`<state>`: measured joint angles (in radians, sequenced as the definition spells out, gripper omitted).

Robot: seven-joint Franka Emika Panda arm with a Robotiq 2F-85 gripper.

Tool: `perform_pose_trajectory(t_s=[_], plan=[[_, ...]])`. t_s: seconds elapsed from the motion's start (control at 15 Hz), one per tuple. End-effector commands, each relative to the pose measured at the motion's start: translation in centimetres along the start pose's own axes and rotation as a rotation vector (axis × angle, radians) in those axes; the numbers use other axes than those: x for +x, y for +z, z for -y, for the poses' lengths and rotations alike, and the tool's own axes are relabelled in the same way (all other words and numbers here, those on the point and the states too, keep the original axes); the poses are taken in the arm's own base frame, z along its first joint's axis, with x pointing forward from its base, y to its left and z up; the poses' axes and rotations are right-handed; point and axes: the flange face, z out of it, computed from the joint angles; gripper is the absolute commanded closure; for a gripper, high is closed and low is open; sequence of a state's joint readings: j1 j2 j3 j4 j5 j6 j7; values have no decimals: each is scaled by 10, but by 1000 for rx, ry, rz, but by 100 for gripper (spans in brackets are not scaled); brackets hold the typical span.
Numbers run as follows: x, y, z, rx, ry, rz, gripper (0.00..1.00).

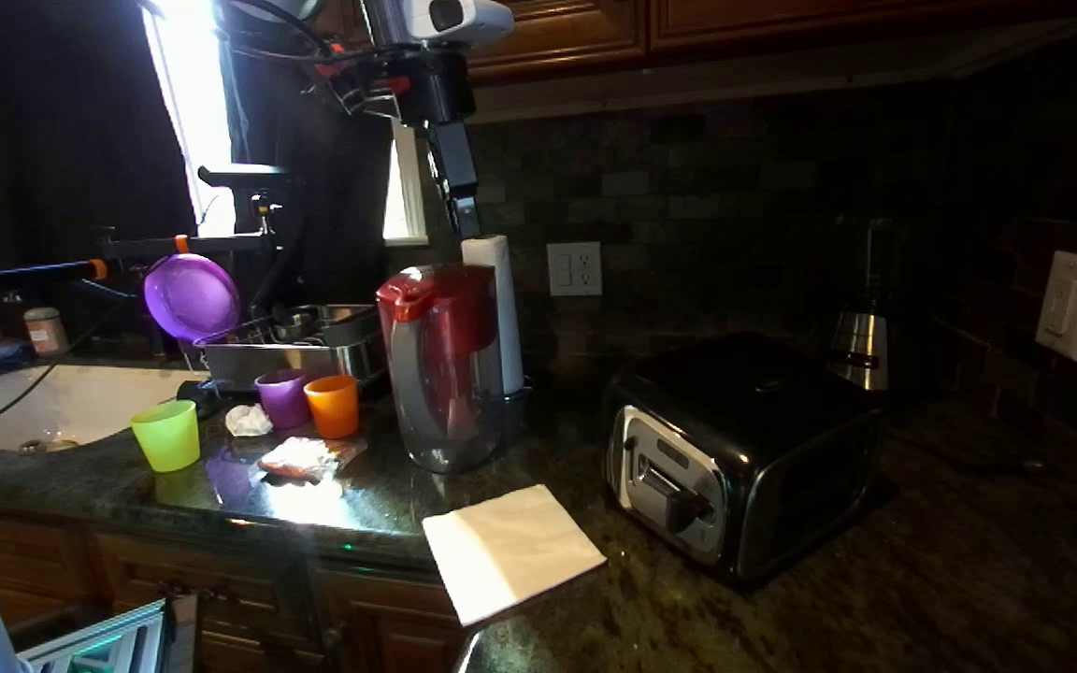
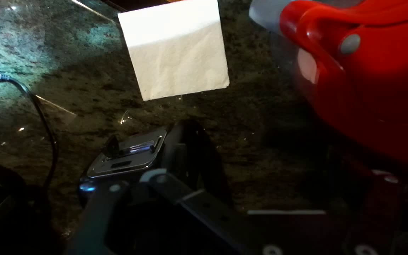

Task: Turn the toaster over in its upright position

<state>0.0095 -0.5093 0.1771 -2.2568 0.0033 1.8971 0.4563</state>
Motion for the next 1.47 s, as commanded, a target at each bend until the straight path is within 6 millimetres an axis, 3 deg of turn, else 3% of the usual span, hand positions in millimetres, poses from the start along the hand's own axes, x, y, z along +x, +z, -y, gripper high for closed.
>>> perform_pose_trajectory(t_s=[0.0, 0.2, 0.47, 1.0, 1.07, 1.4], plan=[[1, -1, -23, 6, 72, 38, 0], [6, -1, -42, 22, 57, 39, 0], [21, 2, -70, 126, -105, 67, 0], [58, 35, -143, 207, -258, 213, 0], [47, 29, -136, 195, -230, 175, 0], [50, 32, -136, 192, -235, 179, 0]])
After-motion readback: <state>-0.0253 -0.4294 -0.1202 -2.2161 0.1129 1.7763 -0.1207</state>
